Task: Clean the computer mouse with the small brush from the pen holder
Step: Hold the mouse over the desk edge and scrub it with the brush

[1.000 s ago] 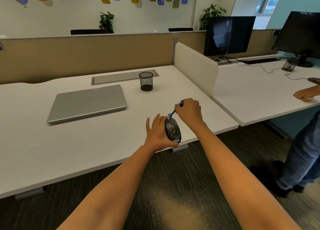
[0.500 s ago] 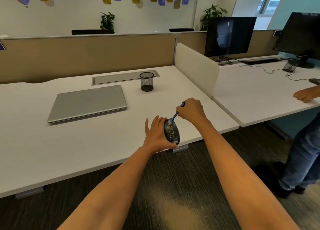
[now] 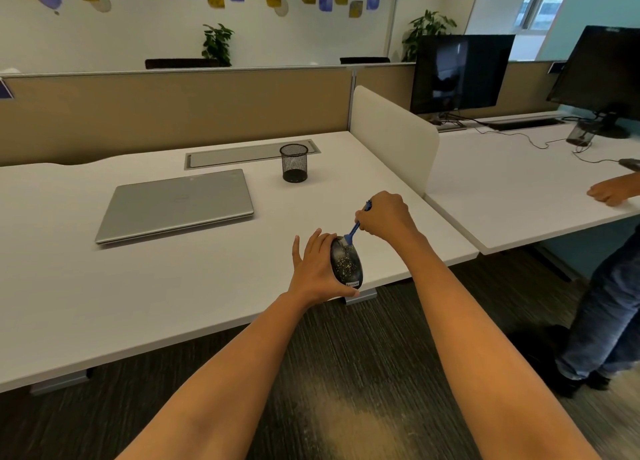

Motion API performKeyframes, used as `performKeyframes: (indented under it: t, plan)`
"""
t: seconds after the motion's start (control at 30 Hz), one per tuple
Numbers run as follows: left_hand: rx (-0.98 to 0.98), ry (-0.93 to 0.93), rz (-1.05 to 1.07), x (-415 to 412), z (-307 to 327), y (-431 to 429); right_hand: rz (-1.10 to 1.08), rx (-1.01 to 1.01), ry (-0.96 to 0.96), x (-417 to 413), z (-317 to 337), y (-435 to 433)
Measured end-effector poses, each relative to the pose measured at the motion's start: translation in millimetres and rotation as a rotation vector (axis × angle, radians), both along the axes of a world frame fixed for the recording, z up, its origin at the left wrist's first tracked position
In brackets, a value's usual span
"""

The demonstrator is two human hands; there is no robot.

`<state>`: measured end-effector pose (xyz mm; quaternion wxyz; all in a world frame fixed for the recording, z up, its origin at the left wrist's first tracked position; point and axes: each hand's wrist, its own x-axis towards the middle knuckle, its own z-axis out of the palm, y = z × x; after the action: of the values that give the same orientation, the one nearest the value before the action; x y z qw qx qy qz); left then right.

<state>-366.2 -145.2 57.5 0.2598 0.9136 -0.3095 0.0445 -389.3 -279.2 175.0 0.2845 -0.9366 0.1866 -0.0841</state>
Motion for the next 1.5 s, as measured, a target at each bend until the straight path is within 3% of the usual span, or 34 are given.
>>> performKeyframes:
  t: [0.2, 0.47, 0.67, 0.93, 1.17, 1.37, 1.5]
  plan:
    - [-0.027, 0.002, -0.009, -2.5, 3.3, -3.9, -0.022, 0.073, -0.184, -1.5, -5.7, 1.8]
    - [-0.007, 0.01, -0.004, -1.7, -0.3, -1.5, 0.024, 0.012, 0.003, 1.3, -4.3, -5.8]
    - [-0.026, 0.013, -0.014, -1.0, 0.1, -1.1, 0.094, 0.035, -0.136, -2.0, -6.9, -9.8]
    - [-0.034, 0.003, -0.004, 3.2, 0.9, 2.7, 0.248, 0.034, -0.069, -16.7, -9.6, -10.8]
    - [-0.024, 0.013, 0.012, 7.7, 1.2, 8.8, 0.381, -0.098, 0.083, -26.7, 3.0, -24.5]
    - [-0.025, 0.011, -0.002, 5.6, 2.1, 8.3, 0.289, -0.001, -0.103, -26.4, 4.6, -20.3]
    - [-0.03, 0.021, -0.011, 0.5, 0.1, 5.7, 0.304, 0.008, -0.093, -25.7, -1.8, -12.7]
